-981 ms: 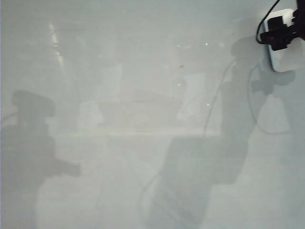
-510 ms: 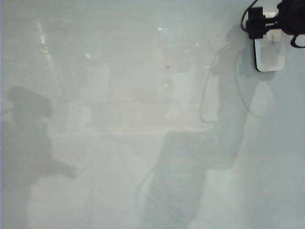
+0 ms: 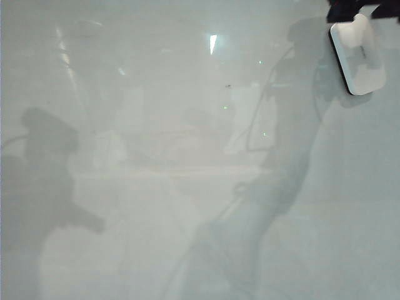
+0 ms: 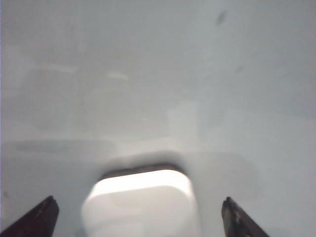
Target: Grab the whiteboard eraser that is attached to the surface of the whiteboard and use it to clean the writing on the whiteboard.
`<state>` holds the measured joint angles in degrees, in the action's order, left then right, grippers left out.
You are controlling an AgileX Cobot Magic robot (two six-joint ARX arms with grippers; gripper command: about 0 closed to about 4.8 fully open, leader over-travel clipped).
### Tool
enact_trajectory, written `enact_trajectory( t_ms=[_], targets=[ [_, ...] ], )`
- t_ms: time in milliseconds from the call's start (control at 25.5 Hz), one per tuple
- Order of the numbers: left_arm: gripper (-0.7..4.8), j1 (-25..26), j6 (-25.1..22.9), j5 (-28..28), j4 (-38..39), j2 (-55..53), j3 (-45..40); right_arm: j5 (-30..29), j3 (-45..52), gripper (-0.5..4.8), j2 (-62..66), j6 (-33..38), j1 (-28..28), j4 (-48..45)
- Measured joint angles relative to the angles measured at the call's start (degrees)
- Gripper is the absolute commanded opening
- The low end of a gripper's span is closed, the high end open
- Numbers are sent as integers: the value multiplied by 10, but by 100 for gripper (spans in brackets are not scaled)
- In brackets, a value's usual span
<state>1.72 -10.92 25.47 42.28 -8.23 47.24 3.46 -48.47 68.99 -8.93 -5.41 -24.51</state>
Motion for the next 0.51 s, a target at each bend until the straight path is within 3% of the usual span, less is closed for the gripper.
enact_trajectory(
  t_ms=[314, 353, 431, 510],
  targets=[
    [-4, 0, 0, 0, 0, 0, 0, 26, 0, 479, -123, -46, 0, 141],
    [-5, 0, 0, 0, -2, 0, -2, 26, 0, 427, -144, -46, 0, 163],
    [-5, 0, 0, 0, -9, 0, -18, 28, 0, 383, -195, -43, 0, 224],
    [-4, 0, 0, 0, -7, 0, -43, 25, 3, 257, -265, -29, 0, 306]
  ],
)
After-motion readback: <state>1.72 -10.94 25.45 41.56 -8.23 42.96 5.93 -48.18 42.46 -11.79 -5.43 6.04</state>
